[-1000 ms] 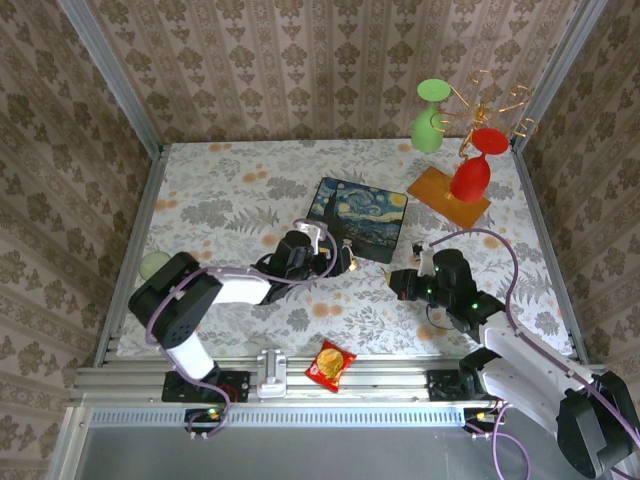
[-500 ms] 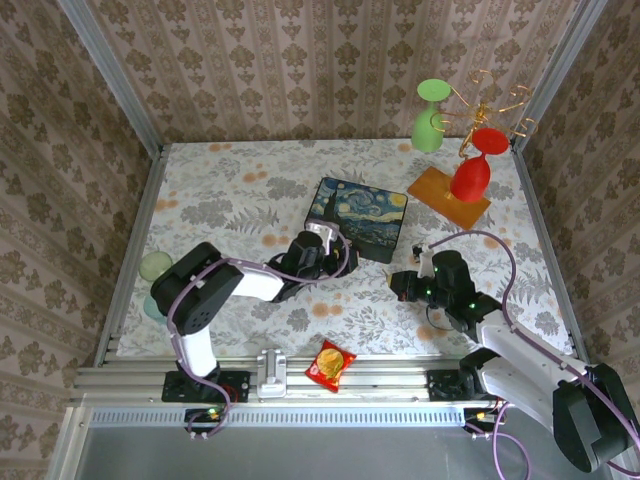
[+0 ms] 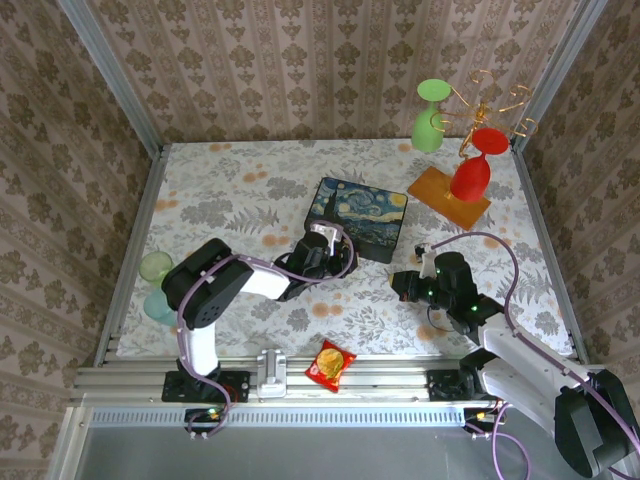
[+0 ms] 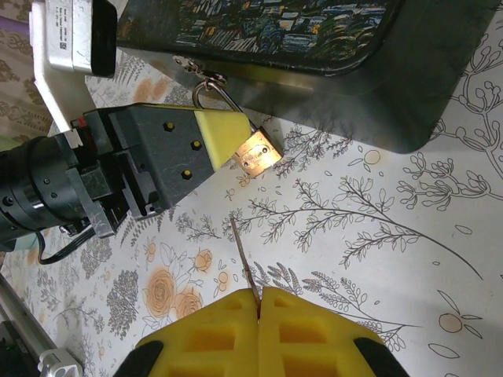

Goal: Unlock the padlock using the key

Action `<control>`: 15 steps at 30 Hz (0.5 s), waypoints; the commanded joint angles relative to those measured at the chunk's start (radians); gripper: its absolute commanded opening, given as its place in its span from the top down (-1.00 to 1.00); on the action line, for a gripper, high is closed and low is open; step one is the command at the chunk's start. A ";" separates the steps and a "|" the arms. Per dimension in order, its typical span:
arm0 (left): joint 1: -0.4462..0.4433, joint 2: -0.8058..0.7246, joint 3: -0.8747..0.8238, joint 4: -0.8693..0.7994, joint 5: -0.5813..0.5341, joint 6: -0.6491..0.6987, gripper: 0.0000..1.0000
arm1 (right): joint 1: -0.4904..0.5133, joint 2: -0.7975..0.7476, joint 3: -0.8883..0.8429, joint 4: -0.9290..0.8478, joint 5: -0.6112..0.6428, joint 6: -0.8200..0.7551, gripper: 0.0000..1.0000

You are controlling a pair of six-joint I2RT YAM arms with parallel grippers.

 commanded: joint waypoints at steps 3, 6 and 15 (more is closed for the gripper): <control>-0.004 0.010 0.014 -0.013 -0.013 -0.010 0.53 | -0.006 -0.011 -0.023 0.016 0.018 0.022 1.00; -0.004 0.007 0.013 -0.012 -0.015 -0.014 0.66 | -0.005 0.000 -0.028 0.032 0.013 0.032 1.00; 0.001 -0.032 -0.010 -0.032 -0.006 -0.081 0.89 | 0.007 0.129 -0.032 0.160 -0.049 0.123 1.00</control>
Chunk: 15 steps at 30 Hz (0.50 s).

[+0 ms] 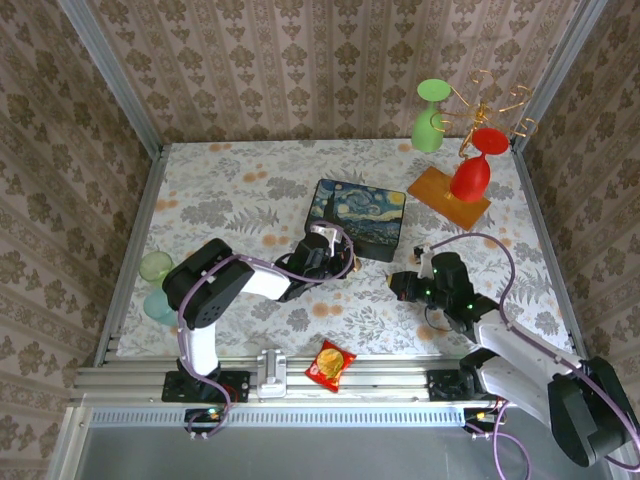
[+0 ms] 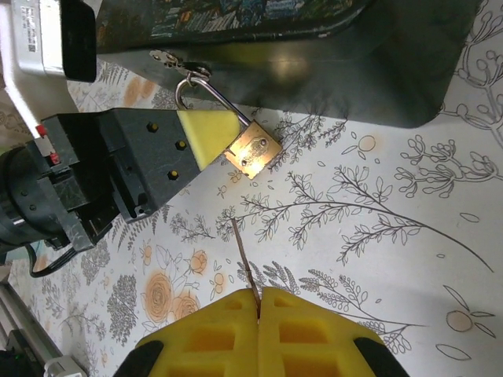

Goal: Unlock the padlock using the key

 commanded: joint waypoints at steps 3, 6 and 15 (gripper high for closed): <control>0.020 -0.039 -0.027 0.033 0.028 -0.095 0.90 | 0.014 0.111 -0.023 0.156 -0.065 0.116 1.00; 0.036 -0.038 -0.045 0.121 0.081 -0.170 0.94 | 0.015 0.178 -0.053 0.273 -0.112 0.188 1.00; 0.040 -0.057 -0.019 0.032 0.098 -0.173 0.77 | 0.013 0.387 -0.050 0.462 -0.199 0.277 1.00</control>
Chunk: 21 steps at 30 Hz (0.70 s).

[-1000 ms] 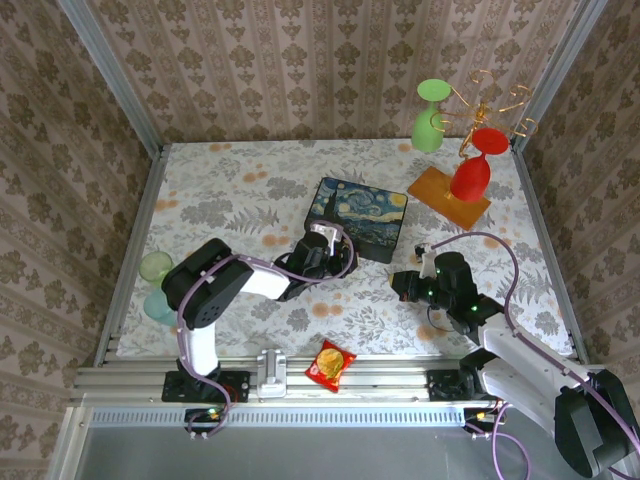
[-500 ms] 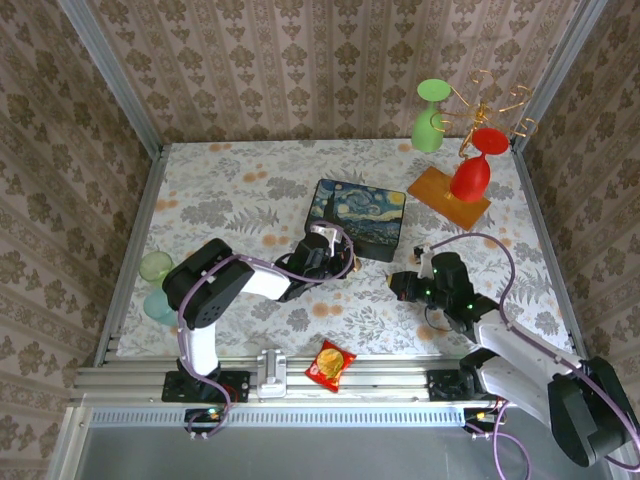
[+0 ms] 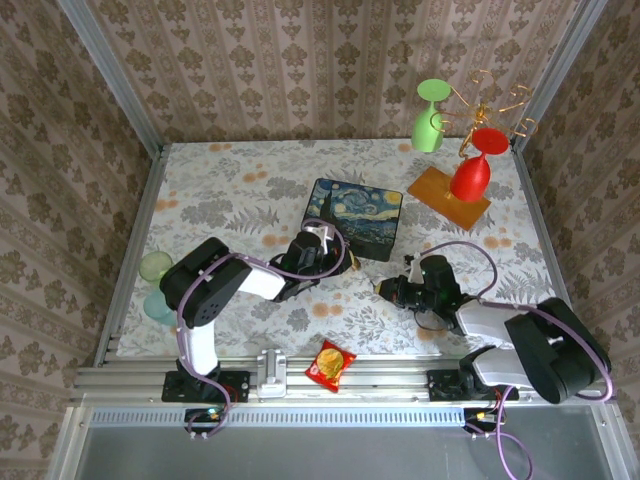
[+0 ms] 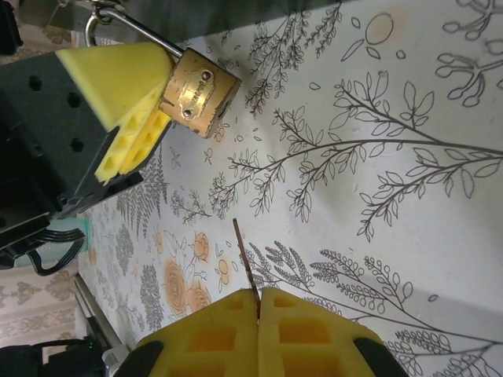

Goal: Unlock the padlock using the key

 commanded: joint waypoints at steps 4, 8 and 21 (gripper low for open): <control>0.002 -0.052 0.016 -0.113 -0.056 0.032 0.61 | 0.004 0.021 0.020 0.054 -0.019 0.022 1.00; -0.003 -0.013 0.014 -0.072 -0.059 0.036 0.41 | 0.002 -0.044 0.030 -0.049 0.009 -0.025 1.00; -0.080 0.051 0.109 -0.287 -0.173 0.104 0.04 | -0.015 -0.163 0.017 -0.198 0.060 -0.081 1.00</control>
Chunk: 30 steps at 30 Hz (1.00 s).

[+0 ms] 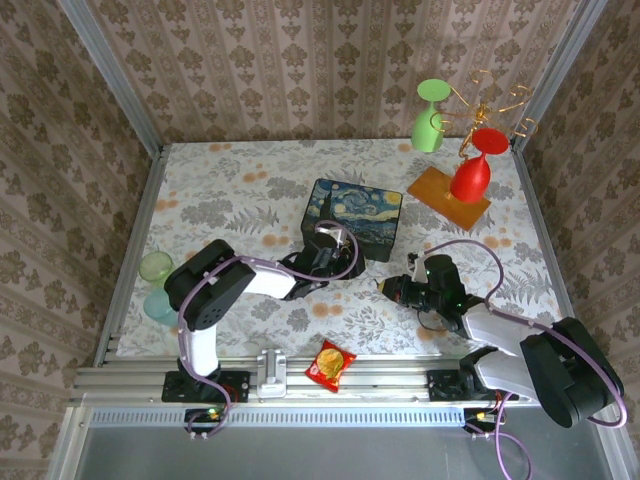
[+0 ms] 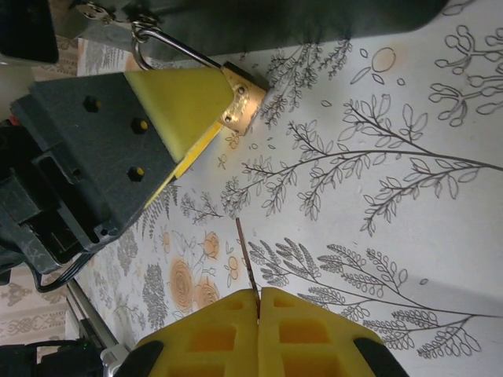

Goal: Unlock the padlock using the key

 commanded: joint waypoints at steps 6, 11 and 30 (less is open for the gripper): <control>-0.040 0.065 0.025 -0.121 -0.074 -0.001 0.07 | -0.005 0.014 0.021 -0.043 0.023 -0.028 1.00; -0.037 0.089 0.025 -0.107 -0.081 -0.012 0.34 | -0.003 0.050 0.011 0.008 0.018 -0.002 1.00; 0.026 -0.038 -0.091 0.116 0.088 -0.140 0.80 | -0.005 0.305 0.029 0.339 -0.130 0.132 1.00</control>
